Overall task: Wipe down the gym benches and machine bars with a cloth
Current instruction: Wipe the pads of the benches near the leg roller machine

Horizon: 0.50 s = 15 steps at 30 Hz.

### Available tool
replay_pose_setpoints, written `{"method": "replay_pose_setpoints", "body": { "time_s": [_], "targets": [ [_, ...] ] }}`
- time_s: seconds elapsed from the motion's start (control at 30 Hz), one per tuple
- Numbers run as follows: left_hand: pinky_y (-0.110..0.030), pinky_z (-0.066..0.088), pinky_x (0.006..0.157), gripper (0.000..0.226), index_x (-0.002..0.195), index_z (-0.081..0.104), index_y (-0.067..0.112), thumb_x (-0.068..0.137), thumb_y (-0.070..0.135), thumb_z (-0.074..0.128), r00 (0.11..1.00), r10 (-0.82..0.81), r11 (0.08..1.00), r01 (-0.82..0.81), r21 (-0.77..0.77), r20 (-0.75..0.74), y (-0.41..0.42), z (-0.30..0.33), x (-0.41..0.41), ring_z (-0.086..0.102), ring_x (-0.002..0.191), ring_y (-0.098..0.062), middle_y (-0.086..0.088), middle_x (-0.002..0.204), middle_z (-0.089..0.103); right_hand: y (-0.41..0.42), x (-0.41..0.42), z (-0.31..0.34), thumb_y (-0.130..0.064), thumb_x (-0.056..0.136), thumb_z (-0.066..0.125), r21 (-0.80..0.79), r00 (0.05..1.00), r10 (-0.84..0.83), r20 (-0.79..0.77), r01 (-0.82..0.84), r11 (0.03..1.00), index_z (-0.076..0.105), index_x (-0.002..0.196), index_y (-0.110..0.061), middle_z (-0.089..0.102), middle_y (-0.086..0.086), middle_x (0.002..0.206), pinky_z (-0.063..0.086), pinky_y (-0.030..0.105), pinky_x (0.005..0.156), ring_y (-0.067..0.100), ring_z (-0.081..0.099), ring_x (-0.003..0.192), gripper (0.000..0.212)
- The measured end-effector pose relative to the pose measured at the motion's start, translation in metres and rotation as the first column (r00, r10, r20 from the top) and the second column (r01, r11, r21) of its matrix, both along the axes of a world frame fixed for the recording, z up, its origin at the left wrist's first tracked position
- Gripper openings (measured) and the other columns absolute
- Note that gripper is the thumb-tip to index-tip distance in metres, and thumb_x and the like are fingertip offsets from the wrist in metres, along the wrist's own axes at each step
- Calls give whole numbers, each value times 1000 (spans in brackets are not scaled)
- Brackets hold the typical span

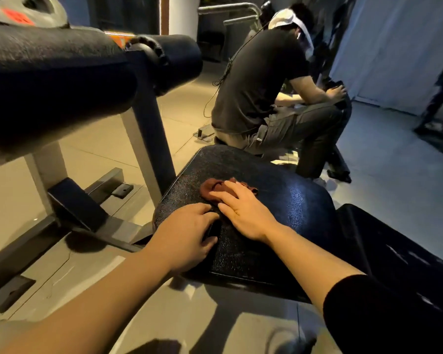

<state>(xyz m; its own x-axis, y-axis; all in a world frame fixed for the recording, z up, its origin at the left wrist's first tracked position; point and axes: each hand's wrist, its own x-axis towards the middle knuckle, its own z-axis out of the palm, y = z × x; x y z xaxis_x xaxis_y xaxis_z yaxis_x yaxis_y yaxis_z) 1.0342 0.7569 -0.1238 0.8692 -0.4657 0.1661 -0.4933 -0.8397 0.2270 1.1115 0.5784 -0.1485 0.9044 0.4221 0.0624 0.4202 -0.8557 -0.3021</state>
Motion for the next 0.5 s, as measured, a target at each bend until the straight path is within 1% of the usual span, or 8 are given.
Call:
{"method": "replay_pose_setpoints", "body": {
  "time_s": [0.1, 0.2, 0.3, 0.43, 0.5],
  "targets": [
    [-26, 27, 110, 49, 138, 50, 19, 93, 38, 55, 998, -54, 999, 54, 2, 12, -19, -4, -4, 39, 133, -18, -1, 145, 44, -39, -17, -3, -40, 104, 35, -2, 997, -79, -10, 79, 997, 40, 144, -42, 17, 0, 161, 8, 38, 122, 19, 4, 150, 40],
    [-29, 30, 111, 47, 134, 53, 17, 92, 37, 56, 997, -82, 997, 82, 5, 0, -31, -9, -9, 41, 132, -20, -3, 143, 46, -81, -40, -1, -40, 104, 35, -12, 981, -188, -35, 188, 982, 40, 143, -42, 16, -2, 161, 5, 34, 119, 17, 4, 149, 40],
    [-32, 31, 111, 47, 134, 54, 16, 92, 37, 56, 995, -97, 995, 97, 16, 3, -34, -12, -14, 42, 132, -23, -5, 143, 46, -112, -63, -3, -40, 104, 34, -21, 958, -285, -41, 285, 958, 39, 143, -43, 16, -3, 161, 6, 36, 119, 18, 5, 149, 40],
    [-28, 24, 113, 53, 142, 45, 19, 95, 41, 52, 995, -97, 995, 97, 33, 4, -23, -11, -20, 34, 138, -20, -3, 151, 37, -107, -79, -8, -42, 104, 33, -21, 931, -364, -33, 364, 931, 35, 147, -41, 13, -1, 162, 5, 37, 121, 21, 3, 150, 43],
    [-28, 23, 114, 54, 144, 43, 21, 95, 43, 52, 997, -82, 996, 82, 39, 4, -12, -11, -21, 32, 139, -19, -2, 152, 35, -90, -82, -5, -43, 103, 33, -17, 937, -348, -40, 348, 937, 32, 148, -39, 12, 0, 162, 5, 38, 121, 21, 2, 150, 45]
  ]
}}
